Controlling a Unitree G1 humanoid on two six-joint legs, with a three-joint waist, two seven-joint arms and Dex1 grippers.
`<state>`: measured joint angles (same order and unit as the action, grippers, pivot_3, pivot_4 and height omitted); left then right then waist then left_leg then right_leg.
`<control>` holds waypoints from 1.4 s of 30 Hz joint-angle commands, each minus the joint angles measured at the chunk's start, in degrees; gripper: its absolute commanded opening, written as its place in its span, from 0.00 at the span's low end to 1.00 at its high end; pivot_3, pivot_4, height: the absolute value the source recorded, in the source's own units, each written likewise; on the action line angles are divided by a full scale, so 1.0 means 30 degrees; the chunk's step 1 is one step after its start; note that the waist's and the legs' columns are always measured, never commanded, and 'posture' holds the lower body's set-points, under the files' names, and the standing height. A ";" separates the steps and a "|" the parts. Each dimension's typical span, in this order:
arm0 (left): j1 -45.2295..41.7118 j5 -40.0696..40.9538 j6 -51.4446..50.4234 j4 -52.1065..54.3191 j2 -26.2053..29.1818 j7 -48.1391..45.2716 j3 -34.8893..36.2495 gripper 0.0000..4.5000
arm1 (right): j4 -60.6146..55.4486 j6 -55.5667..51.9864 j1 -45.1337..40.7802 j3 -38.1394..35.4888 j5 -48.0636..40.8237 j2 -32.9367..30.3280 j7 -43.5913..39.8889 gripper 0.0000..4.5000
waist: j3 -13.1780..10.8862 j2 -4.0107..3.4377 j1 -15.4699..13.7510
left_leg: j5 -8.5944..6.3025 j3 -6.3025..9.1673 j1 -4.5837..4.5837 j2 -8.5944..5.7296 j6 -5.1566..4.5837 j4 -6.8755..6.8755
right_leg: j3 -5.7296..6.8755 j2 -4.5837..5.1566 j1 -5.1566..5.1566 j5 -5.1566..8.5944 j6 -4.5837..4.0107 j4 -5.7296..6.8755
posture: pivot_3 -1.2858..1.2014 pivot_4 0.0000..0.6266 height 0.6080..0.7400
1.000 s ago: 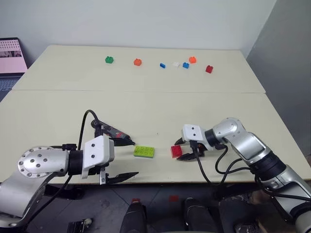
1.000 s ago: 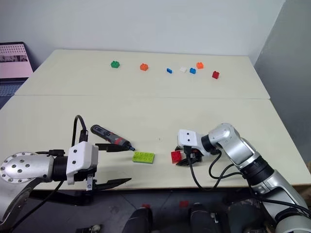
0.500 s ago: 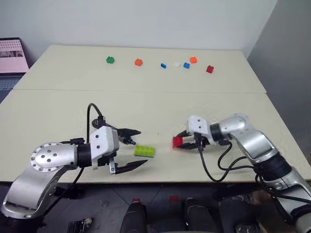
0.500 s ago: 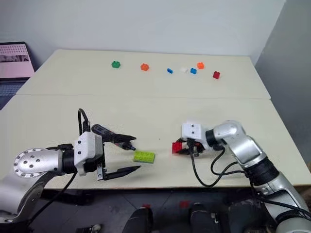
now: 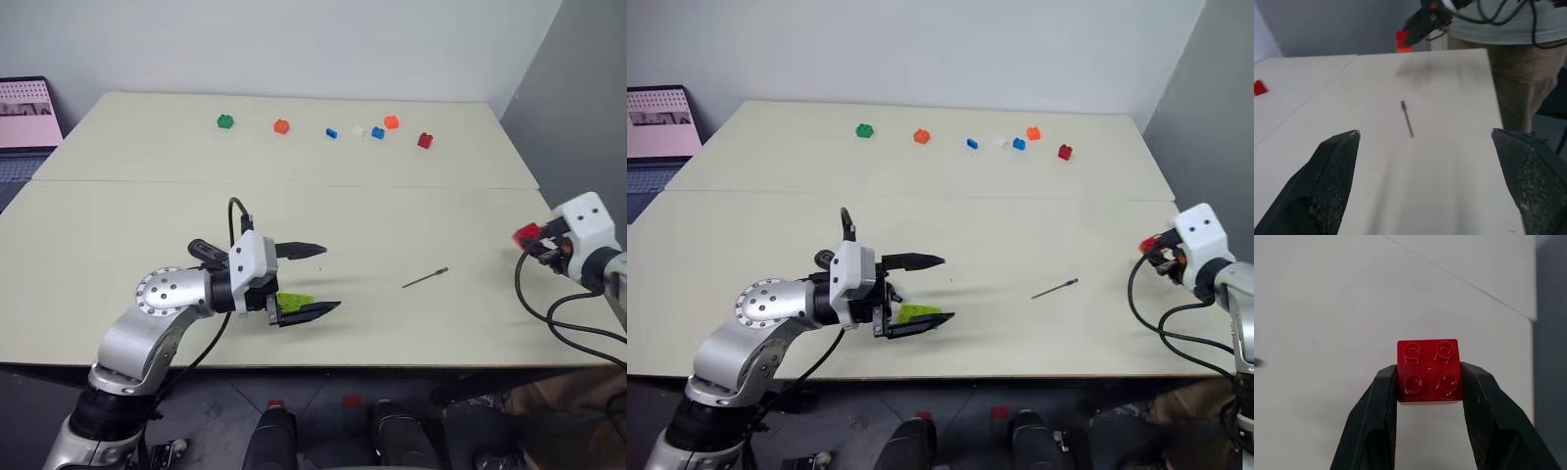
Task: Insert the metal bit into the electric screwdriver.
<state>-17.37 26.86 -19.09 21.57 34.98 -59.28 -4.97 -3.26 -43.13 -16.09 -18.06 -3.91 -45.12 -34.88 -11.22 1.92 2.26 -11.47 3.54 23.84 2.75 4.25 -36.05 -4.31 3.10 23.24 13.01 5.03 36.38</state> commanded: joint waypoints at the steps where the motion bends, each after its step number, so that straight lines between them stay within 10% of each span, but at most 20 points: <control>1: -0.0700 -0.0211 0.0758 -0.0337 -0.0465 -0.0113 -0.0418 1.00 | 0.1146 0.0481 -0.0343 -0.0439 0.0133 0.0596 0.1660 0.32 | 0.0001 -0.0003 0.0089 | 0.0005 0.0000 0.0000 0.0000 -0.0009 0.0002 | 0.0000 0.0000 0.0000 -0.0001 0.0001 0.0006 | 0.52 0.24 1.00; 5: -0.0738 -0.0484 0.1147 -0.0716 -0.0753 -0.0049 -0.0620 1.00 | 0.2597 0.0694 -0.0705 -0.0873 -0.0538 0.1659 0.2409 0.32 | 0.0002 -0.0007 0.0186 | 0.0007 0.0003 0.0003 -0.0003 -0.0012 0.0005 | -0.0002 0.0000 0.0000 0.0000 0.0002 0.0011 | 0.52 0.24 1.00; 18: 0.0081 -0.0892 0.1705 -0.0719 -0.0417 -0.0037 -0.0275 1.00 | 0.1876 0.0972 -0.0828 -0.1786 -0.2676 0.1440 0.1954 0.98 | 0.0001 -0.0013 0.0259 | 0.0007 0.0006 0.0008 -0.0007 -0.0013 0.0007 | -0.0002 0.0000 0.0000 0.0002 0.0003 0.0010 | 0.52 0.24 1.00; 29: 0.1041 -0.0800 0.1511 -0.0605 0.1312 -0.0321 0.0751 1.00 | -0.2308 0.1029 0.0524 -0.1052 -0.4812 -0.0989 -0.1611 0.98 | -0.0003 -0.0021 0.0259 | 0.0006 0.0007 0.0009 -0.0005 -0.0013 0.0015 | -0.0005 0.0001 0.0005 0.0006 0.0000 0.0009 | 0.52 0.24 1.00; 37: 0.3753 -0.1066 0.1643 -0.1540 0.5949 -0.2081 0.3809 1.00 | -0.7822 0.0151 -0.0421 0.4162 -0.7085 -0.2724 -0.6171 0.98 | -0.0010 -0.0027 0.0413 | 0.0004 0.0008 0.0000 0.0015 -0.0011 0.0038 | -0.0002 -0.0001 0.0040 0.0012 -0.0009 0.0008 | 0.52 0.24 1.00; 42: 0.5460 -0.1488 0.2175 -0.1935 0.7909 -0.3303 0.5053 1.00 | -0.7941 0.0144 -0.3575 0.8898 -0.6585 0.0095 -0.5980 0.98 | -0.0018 -0.0015 0.0375 | -0.0001 -0.0008 0.0022 0.0015 -0.0003 0.0041 | -0.0003 0.0017 0.0123 0.0009 -0.0014 -0.0087 | 0.52 0.24 1.00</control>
<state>-1.60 23.00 -14.28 15.11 57.17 -68.12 7.30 -26.02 -43.10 -23.90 4.11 -24.29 -47.45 -53.12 -11.28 1.88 3.39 -11.48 3.52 23.93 2.80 4.24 -35.90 -4.32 3.15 23.65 13.03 4.99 36.11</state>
